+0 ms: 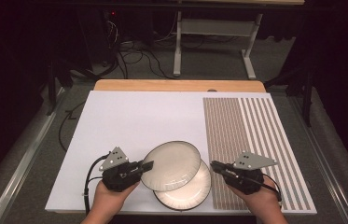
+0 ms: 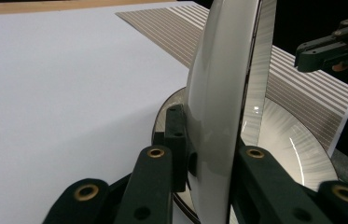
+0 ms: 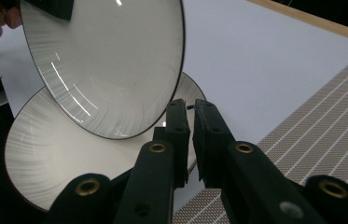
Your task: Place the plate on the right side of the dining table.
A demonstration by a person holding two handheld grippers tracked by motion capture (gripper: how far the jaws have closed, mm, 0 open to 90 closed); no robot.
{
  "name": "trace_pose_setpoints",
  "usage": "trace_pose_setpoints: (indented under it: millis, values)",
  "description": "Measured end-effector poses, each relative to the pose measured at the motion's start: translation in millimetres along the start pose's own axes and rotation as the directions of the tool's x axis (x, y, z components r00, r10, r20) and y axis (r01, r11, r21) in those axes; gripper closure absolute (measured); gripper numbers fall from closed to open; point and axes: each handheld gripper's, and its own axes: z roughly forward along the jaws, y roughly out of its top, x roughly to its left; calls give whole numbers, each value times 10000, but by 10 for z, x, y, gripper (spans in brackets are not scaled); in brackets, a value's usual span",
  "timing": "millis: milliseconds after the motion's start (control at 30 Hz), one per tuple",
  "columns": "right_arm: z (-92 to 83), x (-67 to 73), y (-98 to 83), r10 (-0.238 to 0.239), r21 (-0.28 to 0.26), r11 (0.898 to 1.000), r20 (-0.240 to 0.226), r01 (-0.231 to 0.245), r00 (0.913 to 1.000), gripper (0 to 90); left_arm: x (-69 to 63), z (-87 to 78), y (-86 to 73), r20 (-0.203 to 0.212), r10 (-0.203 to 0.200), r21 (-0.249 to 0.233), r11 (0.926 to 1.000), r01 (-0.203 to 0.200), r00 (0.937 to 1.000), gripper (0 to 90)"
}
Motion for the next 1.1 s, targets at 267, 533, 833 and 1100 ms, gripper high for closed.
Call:
trace_pose_setpoints:
  millis: [267, 533, 833, 1100]
  values:
    - [-145, -95, -13, 295, -443, 9987, 604, -268, 9977, 711, 8, -12, 21, -449, 371, -198, 9991, -380, 9983, 808]
    - [-287, -216, -35, 846, -1364, 9883, 1171, -684, 9895, 542, -34, -29, 18, -541, 833, -311, 9959, -851, 9951, 806]
    - [-419, -346, -112, 1258, -2105, 9733, 1559, -915, 9797, 304, -32, -28, 9, -523, 1036, -328, 9939, -1054, 9932, 803]
    - [-450, -389, -135, 1655, -2370, 9642, 1864, -1191, 9684, 63, -25, -25, 3, -501, 1074, -325, 9935, -1091, 9930, 800]
